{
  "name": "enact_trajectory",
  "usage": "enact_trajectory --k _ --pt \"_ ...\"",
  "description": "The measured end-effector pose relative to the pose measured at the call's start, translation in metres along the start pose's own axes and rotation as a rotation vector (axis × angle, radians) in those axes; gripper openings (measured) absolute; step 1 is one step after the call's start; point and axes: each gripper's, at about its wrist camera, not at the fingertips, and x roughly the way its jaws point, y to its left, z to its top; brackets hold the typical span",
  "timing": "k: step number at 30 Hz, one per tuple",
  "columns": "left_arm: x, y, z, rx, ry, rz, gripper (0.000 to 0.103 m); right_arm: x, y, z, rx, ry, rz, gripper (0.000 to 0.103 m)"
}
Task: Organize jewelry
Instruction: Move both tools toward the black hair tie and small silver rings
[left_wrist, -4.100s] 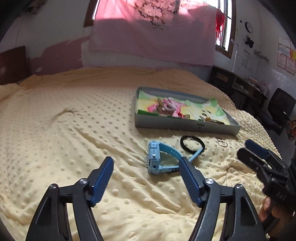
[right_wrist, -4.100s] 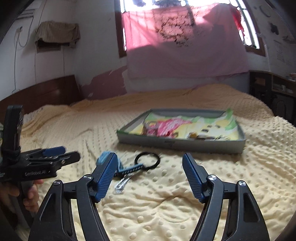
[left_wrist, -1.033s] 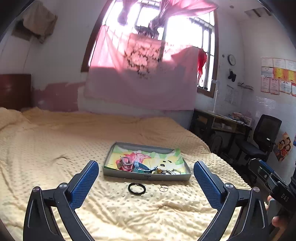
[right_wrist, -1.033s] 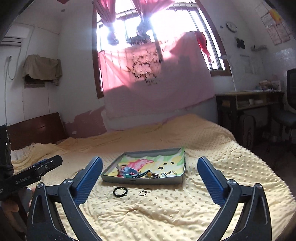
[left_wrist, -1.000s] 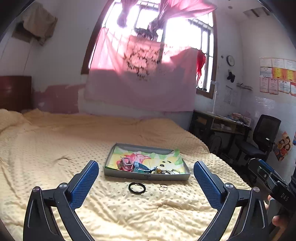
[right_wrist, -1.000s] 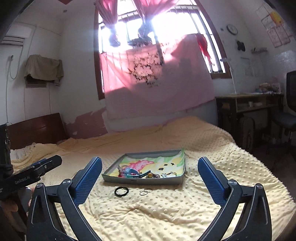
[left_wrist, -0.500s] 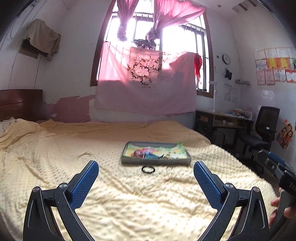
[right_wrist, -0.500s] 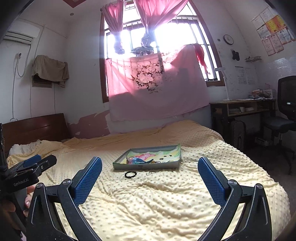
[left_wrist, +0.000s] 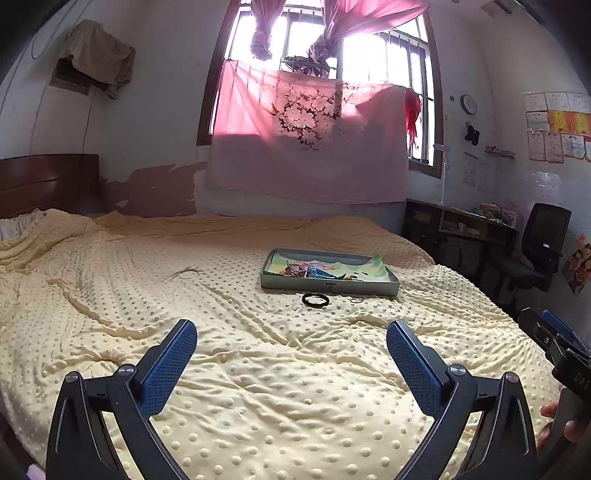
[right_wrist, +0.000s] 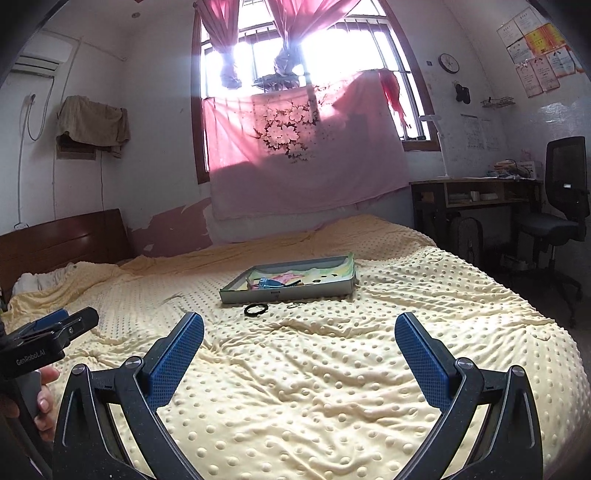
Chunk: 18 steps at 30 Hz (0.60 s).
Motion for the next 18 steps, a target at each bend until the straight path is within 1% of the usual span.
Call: enact_trajectory --k 6,10,15,18 --pt "0.022 -0.002 0.020 0.004 -0.019 -0.002 0.103 0.018 0.004 0.016 -0.013 -0.026 0.008 0.102" --pt "0.043 -0.004 0.037 0.002 -0.037 -0.001 0.103 0.040 0.005 0.031 -0.025 -0.047 0.018 0.102" --pt "0.080 -0.005 0.055 -0.012 -0.043 0.016 0.103 0.079 0.007 0.051 -0.042 -0.071 0.033 0.102" --pt "0.107 -0.003 0.062 -0.029 -0.024 0.034 0.103 0.108 0.007 0.058 -0.046 -0.068 0.049 0.102"
